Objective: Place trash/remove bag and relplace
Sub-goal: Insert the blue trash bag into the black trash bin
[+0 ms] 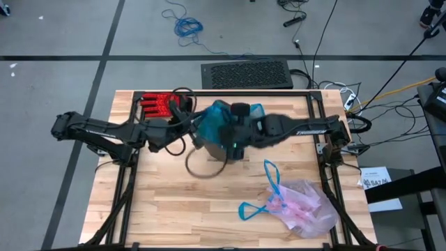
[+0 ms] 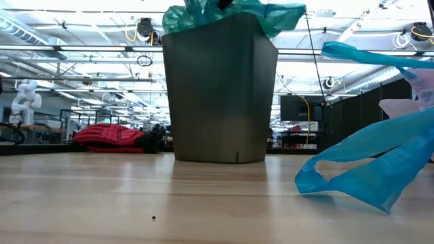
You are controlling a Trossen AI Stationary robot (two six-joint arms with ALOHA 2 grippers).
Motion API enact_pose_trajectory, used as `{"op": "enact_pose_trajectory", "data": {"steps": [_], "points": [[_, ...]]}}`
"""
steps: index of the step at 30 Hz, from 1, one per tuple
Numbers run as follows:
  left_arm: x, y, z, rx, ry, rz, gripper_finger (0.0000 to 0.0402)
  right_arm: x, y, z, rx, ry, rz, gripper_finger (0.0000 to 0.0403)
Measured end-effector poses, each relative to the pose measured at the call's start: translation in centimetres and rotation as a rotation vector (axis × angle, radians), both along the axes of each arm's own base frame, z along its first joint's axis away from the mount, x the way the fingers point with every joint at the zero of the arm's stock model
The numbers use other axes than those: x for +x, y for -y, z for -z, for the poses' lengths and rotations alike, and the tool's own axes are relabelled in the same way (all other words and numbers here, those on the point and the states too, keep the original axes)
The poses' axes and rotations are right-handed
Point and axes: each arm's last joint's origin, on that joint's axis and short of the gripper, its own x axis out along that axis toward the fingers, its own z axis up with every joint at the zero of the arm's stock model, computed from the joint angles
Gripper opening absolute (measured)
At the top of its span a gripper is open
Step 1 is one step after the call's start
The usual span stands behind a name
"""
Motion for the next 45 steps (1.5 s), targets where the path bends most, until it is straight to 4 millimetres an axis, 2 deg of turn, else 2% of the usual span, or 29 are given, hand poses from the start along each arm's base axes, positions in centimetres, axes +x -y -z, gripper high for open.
{"op": "enact_pose_trajectory", "data": {"steps": [2, 9, 13, 17, 25, 28, 34, 38, 41, 45], "points": [[-0.1, 0.0, -0.1, 0.007, -0.005, 0.001, 0.0011, 0.1, -0.9, 1.3, -0.073, -0.028, 0.021, 0.0], [-0.2, -0.1, -0.1, 0.03, -0.027, -0.001, 0.0002, 1.2, -3.1, 7.6, -0.123, -0.072, -0.021, 0.0], [-0.2, -0.3, 0.1, 0.031, -0.044, -0.008, 0.0001, 1.2, -3.6, 8.6, -0.125, -0.08, -0.028, 0.0], [-0.2, -0.4, 0.1, 0.031, -0.042, -0.012, 0.0001, 1.0, -3.9, 7.1, -0.105, -0.05, -0.023, 0.0], [-0.4, -0.7, -0.1, 0.031, -0.033, -0.028, 0.0001, -0.5, -3.6, 1.0, -0.04, 0.143, -0.007, 0.001], [-0.4, -0.8, -0.2, 0.031, -0.032, -0.033, 0.0, -1.3, -3.2, 0.1, -0.043, 0.149, -0.008, 0.0038], [-0.6, -1.0, -0.3, 0.036, -0.032, -0.04, 0.0, -3.0, -3.0, -1.7, -0.037, 0.178, -0.021, 0.0128], [-0.7, -1.0, -0.4, 0.035, -0.026, -0.04, 0.0, -3.8, -2.7, -2.8, -0.021, 0.177, -0.117, 0.017], [-1.0, -1.1, -0.7, 0.033, -0.005, -0.04, 0.0, -3.2, -1.6, -3.1, -0.013, 0.178, -0.19, 0.0163], [-1.5, -1.1, -1.2, 0.03, 0.015, -0.04, 0.0, -1.3, 0.2, -2.3, -0.128, 0.134, -0.253, 0.0104]]}}
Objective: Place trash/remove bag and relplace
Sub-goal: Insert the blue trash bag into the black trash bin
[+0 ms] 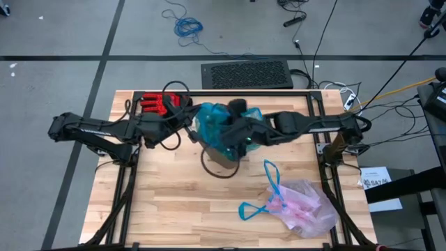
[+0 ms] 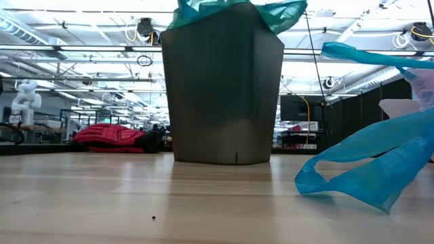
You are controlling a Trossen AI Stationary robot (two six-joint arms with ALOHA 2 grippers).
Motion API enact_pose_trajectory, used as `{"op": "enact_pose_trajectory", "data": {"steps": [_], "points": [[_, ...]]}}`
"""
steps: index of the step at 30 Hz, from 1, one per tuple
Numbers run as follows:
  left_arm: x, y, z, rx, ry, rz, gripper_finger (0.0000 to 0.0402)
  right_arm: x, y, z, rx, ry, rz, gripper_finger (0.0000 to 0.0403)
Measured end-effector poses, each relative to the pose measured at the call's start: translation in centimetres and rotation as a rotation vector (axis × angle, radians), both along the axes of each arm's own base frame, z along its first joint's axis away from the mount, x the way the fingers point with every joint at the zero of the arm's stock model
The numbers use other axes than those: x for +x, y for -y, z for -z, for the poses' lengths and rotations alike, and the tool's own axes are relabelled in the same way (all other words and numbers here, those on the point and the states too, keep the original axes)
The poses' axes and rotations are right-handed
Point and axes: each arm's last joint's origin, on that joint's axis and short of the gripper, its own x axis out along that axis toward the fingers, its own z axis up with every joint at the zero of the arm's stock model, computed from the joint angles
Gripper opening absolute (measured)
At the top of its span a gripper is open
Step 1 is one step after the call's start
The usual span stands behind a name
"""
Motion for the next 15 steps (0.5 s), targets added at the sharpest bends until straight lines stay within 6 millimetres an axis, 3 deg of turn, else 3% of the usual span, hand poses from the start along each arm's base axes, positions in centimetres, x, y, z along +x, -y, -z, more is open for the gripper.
{"op": "enact_pose_trajectory", "data": {"steps": [4, 8, 15], "points": [[-0.5, 0.0, -0.4, -0.002, 0.015, 0.012, 0.0, 1.5, 2.3, 0.2, -0.107, 0.004, -0.029, 0.0016], [-0.9, -0.1, -0.7, -0.002, 0.025, 0.013, 0.0, 2.2, 4.9, 1.0, -0.166, -0.07, -0.071, 0.0008], [-1.2, -0.1, -0.8, -0.001, 0.025, 0.016, 0.0, 2.2, 7.6, 2.8, -0.051, -0.186, -0.101, 0.0001]]}}
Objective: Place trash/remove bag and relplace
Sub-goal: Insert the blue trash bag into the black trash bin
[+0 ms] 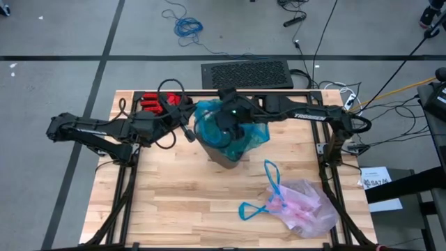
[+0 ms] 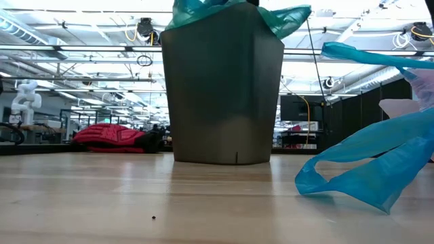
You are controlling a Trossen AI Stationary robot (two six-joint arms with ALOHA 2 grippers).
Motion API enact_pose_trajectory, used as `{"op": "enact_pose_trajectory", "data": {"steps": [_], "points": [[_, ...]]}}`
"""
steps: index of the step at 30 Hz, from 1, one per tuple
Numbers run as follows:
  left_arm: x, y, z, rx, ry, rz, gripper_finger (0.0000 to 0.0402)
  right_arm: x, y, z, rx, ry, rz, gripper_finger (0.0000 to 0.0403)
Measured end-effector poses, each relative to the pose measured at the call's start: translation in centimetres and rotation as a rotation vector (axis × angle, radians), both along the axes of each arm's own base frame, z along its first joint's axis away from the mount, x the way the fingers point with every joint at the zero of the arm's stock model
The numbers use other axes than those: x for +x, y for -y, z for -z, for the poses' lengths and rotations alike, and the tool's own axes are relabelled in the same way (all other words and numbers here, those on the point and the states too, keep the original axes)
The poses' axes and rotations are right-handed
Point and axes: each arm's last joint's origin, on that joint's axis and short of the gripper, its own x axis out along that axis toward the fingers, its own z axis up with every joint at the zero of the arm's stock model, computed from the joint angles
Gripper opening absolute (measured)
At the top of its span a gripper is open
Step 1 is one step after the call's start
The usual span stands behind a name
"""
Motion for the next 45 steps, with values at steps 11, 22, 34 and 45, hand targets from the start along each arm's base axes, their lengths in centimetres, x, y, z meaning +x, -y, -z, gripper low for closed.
{"op": "enact_pose_trajectory", "data": {"steps": [11, 22, 34, 45], "points": [[-0.1, 0.0, 0.2, -0.005, -0.022, 0.0, 0.0, 1.7, -0.7, -3.5, -0.27, 0.289, -0.065, 0.0], [-0.1, 0.0, 0.2, -0.005, -0.022, 0.0, 0.0, 3.8, 1.1, 0.0, -0.274, 0.171, -0.036, 0.0], [-1.3, -0.1, -0.5, -0.008, 0.001, 0.002, 0.0, 2.8, 0.1, 3.1, -0.113, 0.0, 0.021, 0.0], [-1.3, 0.4, -0.5, -0.009, 0.006, 0.029, 0.0, 1.7, -1.3, 8.9, 0.057, -0.204, 0.047, 0.0]]}}
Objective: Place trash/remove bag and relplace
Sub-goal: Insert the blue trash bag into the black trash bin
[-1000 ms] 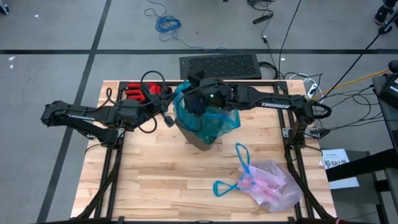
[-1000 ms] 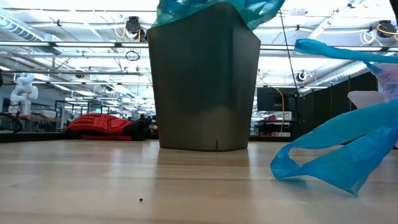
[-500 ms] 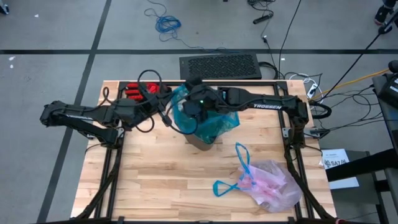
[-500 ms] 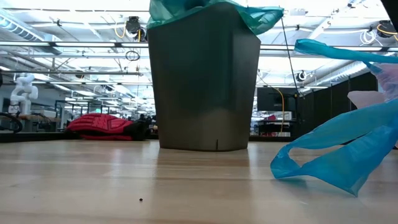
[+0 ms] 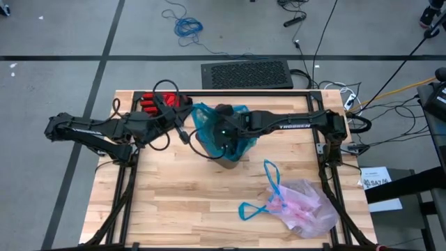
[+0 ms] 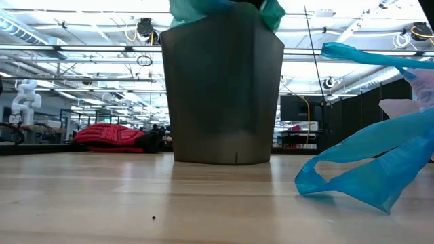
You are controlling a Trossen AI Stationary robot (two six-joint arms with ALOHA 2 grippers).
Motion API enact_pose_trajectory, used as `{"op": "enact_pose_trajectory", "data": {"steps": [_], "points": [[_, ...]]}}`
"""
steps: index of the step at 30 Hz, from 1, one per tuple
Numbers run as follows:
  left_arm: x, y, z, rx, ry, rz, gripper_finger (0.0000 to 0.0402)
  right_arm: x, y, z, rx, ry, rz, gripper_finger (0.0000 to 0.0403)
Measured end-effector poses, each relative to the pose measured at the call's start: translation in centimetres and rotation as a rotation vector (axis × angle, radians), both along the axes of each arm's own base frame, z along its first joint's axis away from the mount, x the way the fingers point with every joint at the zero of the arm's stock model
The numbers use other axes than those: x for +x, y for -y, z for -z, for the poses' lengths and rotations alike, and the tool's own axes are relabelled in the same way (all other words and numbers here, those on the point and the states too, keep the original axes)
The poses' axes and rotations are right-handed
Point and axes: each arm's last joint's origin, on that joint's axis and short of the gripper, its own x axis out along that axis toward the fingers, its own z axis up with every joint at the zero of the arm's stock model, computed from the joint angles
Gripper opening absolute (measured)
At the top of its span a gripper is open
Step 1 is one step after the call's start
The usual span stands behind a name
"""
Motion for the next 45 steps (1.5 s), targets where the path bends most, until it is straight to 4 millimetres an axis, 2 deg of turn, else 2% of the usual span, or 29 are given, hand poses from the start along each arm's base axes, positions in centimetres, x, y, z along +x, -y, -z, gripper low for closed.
{"op": "enact_pose_trajectory", "data": {"steps": [12, 23, 28, 36, 41, 45], "points": [[0.0, 0.6, 0.6, -0.087, 0.001, 0.023, 0.0, -0.2, 2.2, 3.7, 0.094, -0.007, 0.016, 0.0], [1.1, 0.7, 2.5, -0.163, -0.081, -0.004, 0.0, -0.9, 2.3, 6.4, 0.129, -0.051, 0.016, 0.0], [1.6, 0.6, 3.8, -0.173, -0.097, -0.022, 0.0, -0.6, 2.3, 6.5, 0.169, -0.011, -0.005, 0.0], [1.5, 0.3, 7.4, -0.26, -0.104, -0.064, 0.0, 0.4, 3.1, 5.8, 0.185, 0.128, 0.001, 0.0], [1.3, 0.3, 9.8, -0.313, -0.107, -0.078, 0.0, 0.3, 3.4, 6.0, 0.21, 0.13, 0.05, 0.0], [1.1, 0.3, 11.1, -0.333, -0.087, -0.08, 0.0, 0.2, 2.9, 5.6, 0.221, 0.138, 0.056, 0.0]]}}
